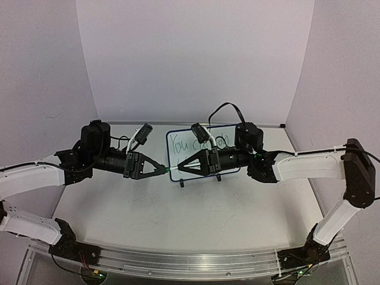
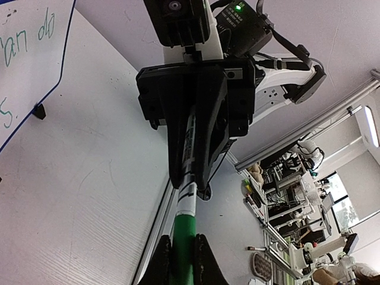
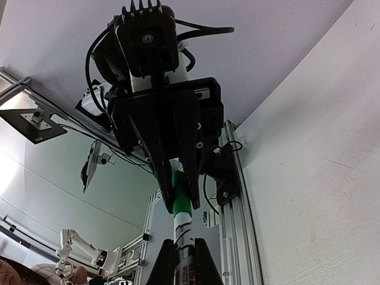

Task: Write a sentence on the whiteboard
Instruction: Adjust the pen cap from the whiteboard marker.

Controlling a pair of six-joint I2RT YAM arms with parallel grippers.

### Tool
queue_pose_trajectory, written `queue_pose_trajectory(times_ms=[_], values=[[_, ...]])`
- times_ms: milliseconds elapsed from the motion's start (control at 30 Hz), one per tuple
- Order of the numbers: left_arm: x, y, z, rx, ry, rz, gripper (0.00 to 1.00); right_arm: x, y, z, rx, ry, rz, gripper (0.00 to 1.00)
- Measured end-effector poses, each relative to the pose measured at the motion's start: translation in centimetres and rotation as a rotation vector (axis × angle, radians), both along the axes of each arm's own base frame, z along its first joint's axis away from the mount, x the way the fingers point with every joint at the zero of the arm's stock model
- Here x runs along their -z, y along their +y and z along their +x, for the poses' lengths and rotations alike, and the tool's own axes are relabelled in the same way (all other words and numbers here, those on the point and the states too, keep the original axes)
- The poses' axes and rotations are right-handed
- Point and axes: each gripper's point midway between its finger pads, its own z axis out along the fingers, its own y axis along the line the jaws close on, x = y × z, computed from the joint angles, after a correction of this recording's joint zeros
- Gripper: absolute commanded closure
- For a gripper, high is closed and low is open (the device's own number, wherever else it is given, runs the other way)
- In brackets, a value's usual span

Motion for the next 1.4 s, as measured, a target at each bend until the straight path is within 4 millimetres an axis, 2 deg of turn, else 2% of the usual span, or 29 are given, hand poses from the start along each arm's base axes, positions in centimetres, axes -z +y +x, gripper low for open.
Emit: queue_pose_trajectory(times_ms=[333,1133,1200,1400], values=[[-0.4,-0.2,0.1,0.009,-0.015,-0.023,1.00,-0.4,0.0,0.2,-0.032,0.044,0.033,1.00],[0.9,-0.7,0.6,0.031,0.011,-0.007,1.00,0.8,0.1,0.7,-0.064,0.099,0.027,0.99],[1.2,-0.7,0.8,0.019,-0.002,0.003,1.00,1.0,0.1,0.9,-0.048,0.087,0.018,0.90],[2.1,-0.1,1.0,-0.031,-0.048,0.056,1.00,1.4,-0.8,2.4,0.104,-0.001,-0.037,0.38]])
